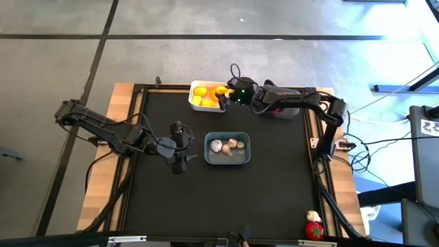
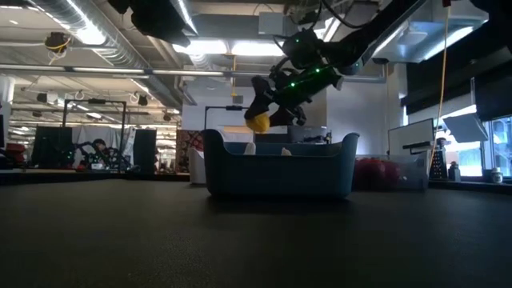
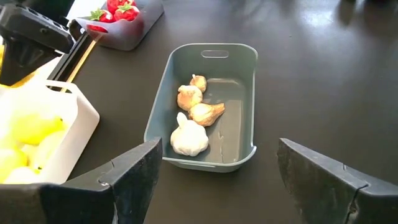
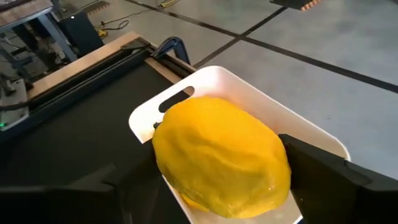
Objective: Sort produce into baskets
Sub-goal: Put the yellow lemon into the white bin, then put the white garlic into the blue bin
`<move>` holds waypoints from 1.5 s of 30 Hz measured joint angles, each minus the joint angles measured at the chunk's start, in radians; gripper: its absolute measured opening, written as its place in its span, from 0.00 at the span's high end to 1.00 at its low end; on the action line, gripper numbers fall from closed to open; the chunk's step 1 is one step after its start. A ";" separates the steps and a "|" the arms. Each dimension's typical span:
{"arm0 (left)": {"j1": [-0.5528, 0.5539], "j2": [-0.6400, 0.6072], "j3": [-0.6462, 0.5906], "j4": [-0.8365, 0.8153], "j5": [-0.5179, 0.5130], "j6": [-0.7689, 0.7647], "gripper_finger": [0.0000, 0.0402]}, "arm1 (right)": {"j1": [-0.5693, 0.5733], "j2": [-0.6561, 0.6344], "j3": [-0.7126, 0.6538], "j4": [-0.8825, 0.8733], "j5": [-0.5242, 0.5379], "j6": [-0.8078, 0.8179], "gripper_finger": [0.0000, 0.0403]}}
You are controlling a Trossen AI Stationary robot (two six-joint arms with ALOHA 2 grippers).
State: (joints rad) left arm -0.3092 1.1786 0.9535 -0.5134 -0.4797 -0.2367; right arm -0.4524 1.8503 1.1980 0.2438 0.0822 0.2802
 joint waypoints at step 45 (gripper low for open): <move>0.000 0.000 0.000 0.000 0.000 -0.018 0.23 | 0.474 -0.473 0.000 -1.564 -0.069 0.279 0.04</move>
State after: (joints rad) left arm -0.3092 1.1790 0.9531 -0.5134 -0.4797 -0.2546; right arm 0.0213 1.3777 1.1984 -1.3202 0.0128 0.5594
